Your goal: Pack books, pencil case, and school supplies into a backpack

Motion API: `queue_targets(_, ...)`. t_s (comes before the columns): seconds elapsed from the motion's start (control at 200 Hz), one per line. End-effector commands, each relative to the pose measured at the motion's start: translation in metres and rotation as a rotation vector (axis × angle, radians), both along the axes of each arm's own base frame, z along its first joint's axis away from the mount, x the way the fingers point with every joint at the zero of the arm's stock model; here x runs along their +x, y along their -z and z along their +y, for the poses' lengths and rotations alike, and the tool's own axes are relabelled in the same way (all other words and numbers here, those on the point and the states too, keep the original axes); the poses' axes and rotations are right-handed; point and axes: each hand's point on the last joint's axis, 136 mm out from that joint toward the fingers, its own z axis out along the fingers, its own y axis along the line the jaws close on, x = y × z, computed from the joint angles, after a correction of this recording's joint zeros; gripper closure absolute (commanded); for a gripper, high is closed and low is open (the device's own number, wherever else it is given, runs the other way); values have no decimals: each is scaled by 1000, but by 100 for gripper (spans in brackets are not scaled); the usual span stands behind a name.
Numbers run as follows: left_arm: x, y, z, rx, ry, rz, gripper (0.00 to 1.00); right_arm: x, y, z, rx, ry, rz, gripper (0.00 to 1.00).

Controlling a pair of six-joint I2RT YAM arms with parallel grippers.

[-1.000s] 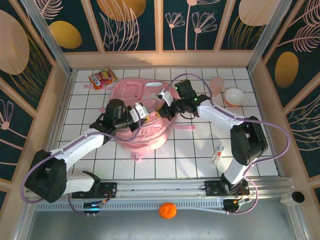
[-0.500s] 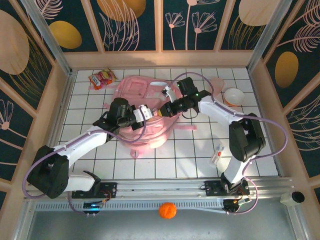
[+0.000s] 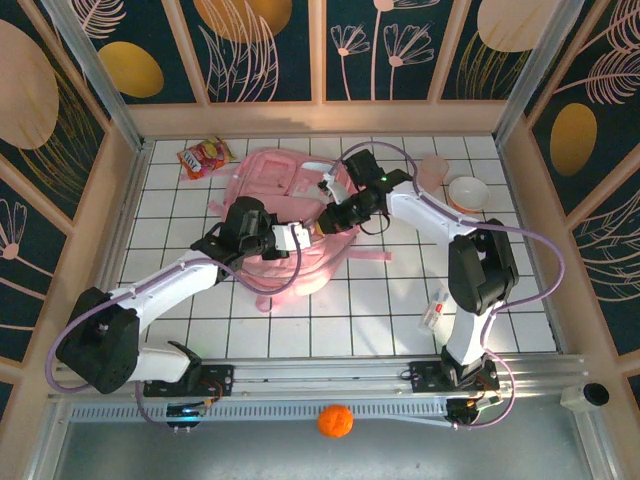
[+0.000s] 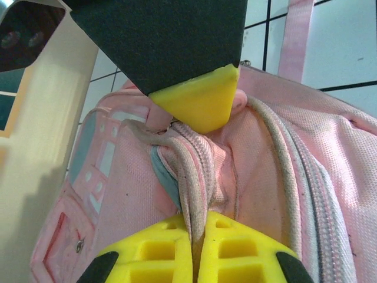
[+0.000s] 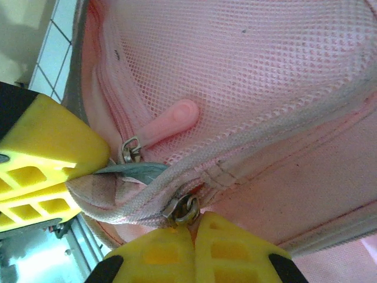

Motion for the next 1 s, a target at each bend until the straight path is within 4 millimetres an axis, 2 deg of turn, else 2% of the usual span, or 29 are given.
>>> queue_targets(0.0, 11, 15, 34, 152, -102, -29, 99, 11, 8, -33, -141, 89, 0, 100)
queue_targets(0.085, 10, 6, 29, 114, -92, -31, 97, 9, -3, -26, -84, 69, 3, 100)
queue_targets(0.145, 8, -4, 20, 31, -87, -11, 91, 2, -9, -17, -24, 43, 31, 100)
queue_targets(0.195, 3, -14, 11, -57, -75, 18, 80, -4, -12, -13, 8, 25, 52, 100)
queue_targets(0.295, -4, -27, 2, -205, -89, 84, 46, -11, -10, -17, 8, 33, 65, 100)
queue_targets(0.34, -4, -31, 4, -255, -128, 101, 38, -10, -7, -24, -4, 52, 64, 100)
queue_targets(0.4, -4, -32, 9, -283, -180, 129, 34, -9, -4, -31, -1, 72, 79, 100)
queue_targets(0.576, -24, -20, 21, -301, -256, 276, 35, -15, -4, -33, 23, 76, 108, 100)
queue_targets(0.691, -26, -10, 31, -329, -310, 266, 34, -21, -9, -29, 47, 70, 97, 100)
queue_targets(0.811, -24, -1, 23, -319, -269, 261, 31, -28, -16, -22, 91, 53, 91, 100)
queue_targets(0.876, -18, 2, 16, -312, -255, 281, 37, -31, -19, -18, 108, 45, 89, 100)
queue_targets(0.996, -8, 2, 1, -338, -240, 341, 54, -34, -19, -12, 111, 39, 85, 100)
